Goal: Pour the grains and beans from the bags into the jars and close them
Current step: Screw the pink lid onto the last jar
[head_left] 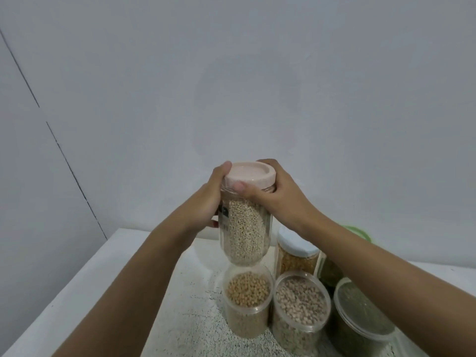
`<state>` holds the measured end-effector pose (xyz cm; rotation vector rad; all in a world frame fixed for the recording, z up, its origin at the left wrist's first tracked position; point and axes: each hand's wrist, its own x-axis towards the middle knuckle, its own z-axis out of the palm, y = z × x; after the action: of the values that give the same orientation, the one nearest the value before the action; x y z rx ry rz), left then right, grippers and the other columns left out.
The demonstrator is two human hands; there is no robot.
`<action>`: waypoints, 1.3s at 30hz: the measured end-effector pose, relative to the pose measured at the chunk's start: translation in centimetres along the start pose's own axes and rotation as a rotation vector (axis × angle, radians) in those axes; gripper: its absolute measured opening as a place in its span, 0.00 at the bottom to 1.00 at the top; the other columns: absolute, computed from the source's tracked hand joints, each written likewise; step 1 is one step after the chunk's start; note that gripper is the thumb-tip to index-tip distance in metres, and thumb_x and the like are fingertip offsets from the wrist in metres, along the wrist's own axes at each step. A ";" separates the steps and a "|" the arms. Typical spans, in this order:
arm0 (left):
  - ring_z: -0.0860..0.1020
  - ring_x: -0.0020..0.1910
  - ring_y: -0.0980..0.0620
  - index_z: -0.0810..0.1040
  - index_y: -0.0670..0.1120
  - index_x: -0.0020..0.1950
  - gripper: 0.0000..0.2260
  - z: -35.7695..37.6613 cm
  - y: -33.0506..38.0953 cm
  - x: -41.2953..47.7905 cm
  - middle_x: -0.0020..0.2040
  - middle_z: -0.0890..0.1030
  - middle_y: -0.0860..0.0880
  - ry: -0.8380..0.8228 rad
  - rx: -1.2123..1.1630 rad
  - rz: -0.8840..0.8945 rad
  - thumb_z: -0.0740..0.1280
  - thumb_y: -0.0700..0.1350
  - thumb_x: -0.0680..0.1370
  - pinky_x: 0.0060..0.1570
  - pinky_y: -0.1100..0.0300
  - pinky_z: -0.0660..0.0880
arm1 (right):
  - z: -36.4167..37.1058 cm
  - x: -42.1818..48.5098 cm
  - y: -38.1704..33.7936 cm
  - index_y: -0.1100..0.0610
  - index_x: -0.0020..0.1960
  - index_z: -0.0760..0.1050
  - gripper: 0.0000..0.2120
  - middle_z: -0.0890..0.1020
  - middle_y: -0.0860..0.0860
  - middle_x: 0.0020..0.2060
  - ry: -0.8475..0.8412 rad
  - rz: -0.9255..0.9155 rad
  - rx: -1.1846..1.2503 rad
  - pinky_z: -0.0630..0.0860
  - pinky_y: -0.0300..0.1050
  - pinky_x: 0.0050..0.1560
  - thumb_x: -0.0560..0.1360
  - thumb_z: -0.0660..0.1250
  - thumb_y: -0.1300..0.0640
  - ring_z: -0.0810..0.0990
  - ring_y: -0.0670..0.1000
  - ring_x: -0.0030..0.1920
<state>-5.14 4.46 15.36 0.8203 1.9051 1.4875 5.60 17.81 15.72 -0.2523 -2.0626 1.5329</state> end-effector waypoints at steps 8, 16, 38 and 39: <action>0.82 0.51 0.63 0.77 0.59 0.55 0.17 0.1 -4.0 6.1 0.49 0.85 0.59 -0.095 0.084 0.031 0.48 0.59 0.86 0.49 0.66 0.75 | -2.2 3.6 4.4 0.44 0.64 0.71 0.41 0.80 0.41 0.54 -0.075 -0.015 -0.497 0.79 0.38 0.47 0.57 0.78 0.28 0.79 0.41 0.53; 0.84 0.54 0.52 0.79 0.54 0.59 0.23 1.7 -13.1 12.3 0.56 0.86 0.49 -0.143 -0.083 -0.192 0.62 0.69 0.74 0.54 0.53 0.76 | -2.4 4.6 10.4 0.42 0.62 0.70 0.39 0.81 0.43 0.52 -0.197 0.039 -0.705 0.80 0.49 0.46 0.58 0.74 0.25 0.80 0.45 0.50; 0.78 0.60 0.57 0.73 0.58 0.66 0.17 1.2 -11.2 6.5 0.60 0.79 0.56 -0.082 0.141 0.101 0.59 0.62 0.80 0.55 0.63 0.75 | -3.3 0.1 7.5 0.48 0.62 0.78 0.25 0.84 0.43 0.52 -0.014 0.020 -0.826 0.79 0.47 0.53 0.77 0.61 0.31 0.81 0.43 0.52; 0.78 0.59 0.60 0.73 0.58 0.65 0.14 0.9 -11.0 5.8 0.59 0.78 0.57 -0.025 0.192 0.160 0.63 0.58 0.81 0.52 0.66 0.74 | -3.6 -0.9 7.1 0.48 0.57 0.80 0.19 0.84 0.42 0.45 0.065 -0.012 -0.771 0.80 0.45 0.48 0.78 0.63 0.35 0.82 0.42 0.46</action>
<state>-9.42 7.39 3.99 1.0960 2.0261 1.3933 7.07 22.75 9.53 -0.5572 -2.5004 0.6405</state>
